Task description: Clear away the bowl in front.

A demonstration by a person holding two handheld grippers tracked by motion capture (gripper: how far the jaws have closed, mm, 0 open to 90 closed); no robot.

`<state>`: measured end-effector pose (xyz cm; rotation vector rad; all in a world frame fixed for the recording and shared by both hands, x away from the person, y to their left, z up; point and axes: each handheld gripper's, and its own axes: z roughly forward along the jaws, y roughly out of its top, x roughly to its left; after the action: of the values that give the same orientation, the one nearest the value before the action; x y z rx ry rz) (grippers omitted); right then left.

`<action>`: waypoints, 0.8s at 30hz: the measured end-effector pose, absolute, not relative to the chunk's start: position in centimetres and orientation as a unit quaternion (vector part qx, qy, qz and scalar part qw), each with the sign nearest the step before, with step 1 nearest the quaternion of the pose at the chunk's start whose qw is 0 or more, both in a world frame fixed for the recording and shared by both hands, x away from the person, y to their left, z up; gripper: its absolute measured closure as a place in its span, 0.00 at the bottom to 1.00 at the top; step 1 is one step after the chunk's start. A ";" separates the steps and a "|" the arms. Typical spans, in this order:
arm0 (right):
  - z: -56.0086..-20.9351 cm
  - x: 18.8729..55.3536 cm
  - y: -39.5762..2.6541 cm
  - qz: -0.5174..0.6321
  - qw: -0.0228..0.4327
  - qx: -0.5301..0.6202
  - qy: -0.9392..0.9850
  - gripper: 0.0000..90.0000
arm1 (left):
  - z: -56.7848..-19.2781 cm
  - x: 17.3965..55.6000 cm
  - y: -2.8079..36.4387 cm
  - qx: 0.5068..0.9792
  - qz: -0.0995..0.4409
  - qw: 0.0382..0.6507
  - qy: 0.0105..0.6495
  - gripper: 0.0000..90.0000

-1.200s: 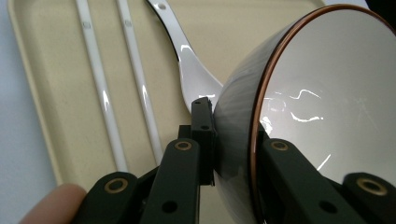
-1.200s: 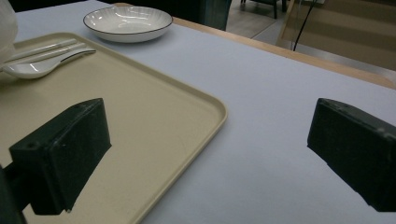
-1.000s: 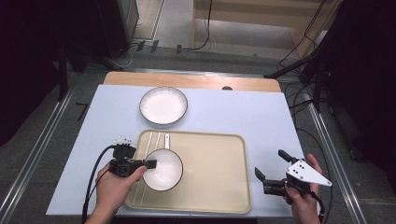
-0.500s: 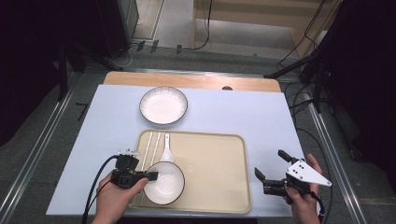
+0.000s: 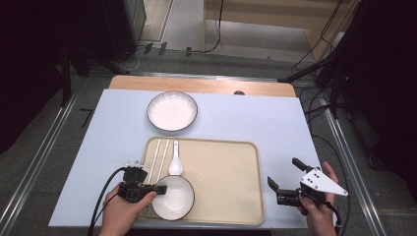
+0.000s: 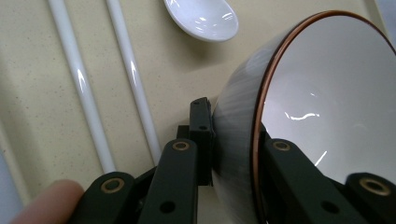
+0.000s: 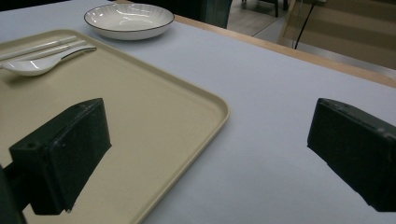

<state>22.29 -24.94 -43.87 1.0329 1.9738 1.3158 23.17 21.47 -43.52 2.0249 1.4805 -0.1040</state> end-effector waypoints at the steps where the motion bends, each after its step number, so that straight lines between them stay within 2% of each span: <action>1: -43.9 22.3 -25.0 0.489 0.274 0.384 0.734 0.00 | -43.5 23.2 21.4 0.768 -0.037 0.309 0.559 0.90; 9: -43.9 22.3 -25.1 0.489 0.274 0.386 0.733 0.00 | -43.4 23.2 21.3 0.774 -0.021 0.305 0.555 0.81; 12: -43.9 22.3 -25.1 0.489 0.274 0.385 0.733 0.00 | -43.0 23.3 21.6 0.771 -0.015 0.309 0.557 0.68; 17: -43.9 22.3 -25.0 0.488 0.275 0.387 0.733 0.00 | -42.4 23.2 21.5 0.774 -0.012 0.316 0.548 0.53; 19: -43.9 22.3 -25.0 0.487 0.274 0.385 0.734 0.00 | -42.2 23.2 21.5 0.775 -0.015 0.322 0.543 0.44; 22: -43.9 22.3 -25.0 0.487 0.275 0.385 0.734 0.00 | -42.0 23.4 21.6 0.769 -0.013 0.331 0.547 0.22; 24: -43.9 22.3 -25.1 0.487 0.276 0.387 0.733 0.00 | -41.9 23.6 21.6 0.767 -0.019 0.332 0.549 0.04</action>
<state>22.25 -25.10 -43.94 1.0403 1.9686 1.3087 23.60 21.61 -41.90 2.0032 1.4338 -0.0498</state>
